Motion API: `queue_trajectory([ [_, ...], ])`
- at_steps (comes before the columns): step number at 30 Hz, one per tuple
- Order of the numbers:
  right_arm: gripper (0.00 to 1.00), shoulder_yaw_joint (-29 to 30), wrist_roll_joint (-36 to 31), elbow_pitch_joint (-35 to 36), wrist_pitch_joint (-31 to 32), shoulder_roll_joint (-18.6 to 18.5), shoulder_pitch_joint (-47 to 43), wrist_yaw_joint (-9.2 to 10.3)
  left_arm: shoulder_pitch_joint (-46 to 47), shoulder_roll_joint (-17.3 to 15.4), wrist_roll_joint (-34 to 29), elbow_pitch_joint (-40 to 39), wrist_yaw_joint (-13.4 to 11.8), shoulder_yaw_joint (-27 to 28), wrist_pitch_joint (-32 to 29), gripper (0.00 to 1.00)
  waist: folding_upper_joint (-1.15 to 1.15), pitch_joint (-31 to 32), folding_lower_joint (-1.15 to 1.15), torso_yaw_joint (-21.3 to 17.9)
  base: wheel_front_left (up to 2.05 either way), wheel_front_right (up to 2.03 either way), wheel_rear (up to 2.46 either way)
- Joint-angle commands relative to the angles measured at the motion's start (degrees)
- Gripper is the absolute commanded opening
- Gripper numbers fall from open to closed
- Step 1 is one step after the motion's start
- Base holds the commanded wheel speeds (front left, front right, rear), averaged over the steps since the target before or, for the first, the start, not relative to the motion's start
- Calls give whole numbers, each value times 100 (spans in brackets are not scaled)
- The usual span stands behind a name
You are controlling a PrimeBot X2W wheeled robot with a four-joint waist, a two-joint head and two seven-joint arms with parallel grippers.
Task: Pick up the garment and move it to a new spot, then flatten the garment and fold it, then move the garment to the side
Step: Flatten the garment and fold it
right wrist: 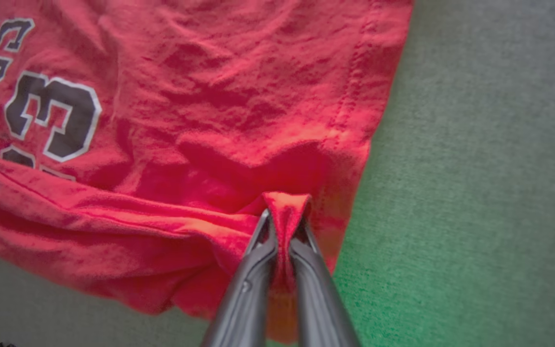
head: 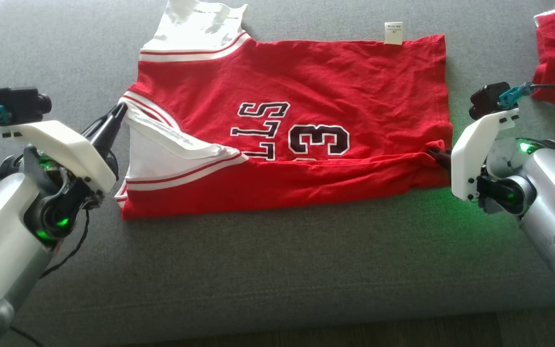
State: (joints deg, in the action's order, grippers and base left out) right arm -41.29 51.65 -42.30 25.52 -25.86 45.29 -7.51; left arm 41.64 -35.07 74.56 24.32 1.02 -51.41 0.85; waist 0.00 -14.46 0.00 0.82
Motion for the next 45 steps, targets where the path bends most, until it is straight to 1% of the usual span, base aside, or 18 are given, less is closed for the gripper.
queue_trajectory([
  [1,100,57,49,12,-117,13,171,2,373,-162,-104,29,-53,273,145,100,0,-10,0,-14,0,0,0],
  [5,100,60,87,-103,-183,78,200,2,428,-74,-153,217,-135,272,208,100,0,-3,0,-22,0,0,0],
  [9,100,63,53,-210,-319,66,223,2,467,-1,-233,363,-200,340,483,100,0,46,0,-10,0,0,0],
  [12,100,79,-25,-246,-533,39,230,2,477,35,-329,423,-276,425,823,100,0,125,0,5,0,0,0],
  [15,100,172,-201,-300,-955,-4,251,2,442,41,-474,370,-376,528,1158,100,0,238,0,21,0,0,0],
  [16,100,172,-201,-300,-955,-4,251,2,442,41,-474,370,-376,528,1158,100,0,238,0,21,0,0,0],
  [19,100,332,-313,-315,-1396,10,213,2,303,71,-509,170,-481,787,1340,100,0,373,0,44,0,0,0],
  [22,100,432,-507,-255,-1784,-25,131,2,95,68,-696,-123,-621,1071,1402,100,0,512,0,64,0,0,0],
  [25,100,608,-720,-173,-2200,-71,11,2,-192,136,-1046,-540,-791,1605,1411,100,0,674,0,94,0,0,0],
  [28,100,823,-1026,-88,-2610,-88,-144,2,-629,284,-1532,-1018,-965,2243,1412,100,0,843,0,107,0,0,0],
  [33,100,1415,-1520,178,-3214,108,-646,2,-1593,710,-2430,-1819,-1190,3237,1413,100,0,1145,0,83,0,0,0],
  [36,100,1976,-1763,465,-3533,420,-1147,2,-2252,1091,-2877,-2268,-1240,3767,1414,100,0,1303,0,56,0,0,0],
  [37,100,2163,-1810,583,-3575,561,-1361,2,-2471,1260,-2987,-2398,-1242,3947,1414,100,0,1357,0,53,0,0,0],
  [38,100,2368,-1885,715,-3626,686,-1580,2,-2696,1527,-2962,-2515,-1247,4181,1414,100,0,1406,0,55,0,0,0],
  [39,100,2591,-2016,869,-3700,802,-1790,2,-2916,1771,-2963,-2627,-1220,4397,1414,100,0,1449,0,47,0,0,0],
  [42,100,3225,-2726,1467,-3881,1187,-2427,2,-3495,2124,-3511,-2911,-990,4654,1414,100,0,1519,0,8,0,0,0],
  [44,100,3591,-3195,1948,-3937,1524,-2853,2,-3835,2390,-3835,-2987,-889,4811,1414,100,0,1519,0,-7,0,0,0],
  [45,100,3939,-3568,2373,-3959,1856,-3243,2,-4103,2620,-4019,-2887,-737,4902,1414,100,0,1510,0,-7,0,0,0],
])
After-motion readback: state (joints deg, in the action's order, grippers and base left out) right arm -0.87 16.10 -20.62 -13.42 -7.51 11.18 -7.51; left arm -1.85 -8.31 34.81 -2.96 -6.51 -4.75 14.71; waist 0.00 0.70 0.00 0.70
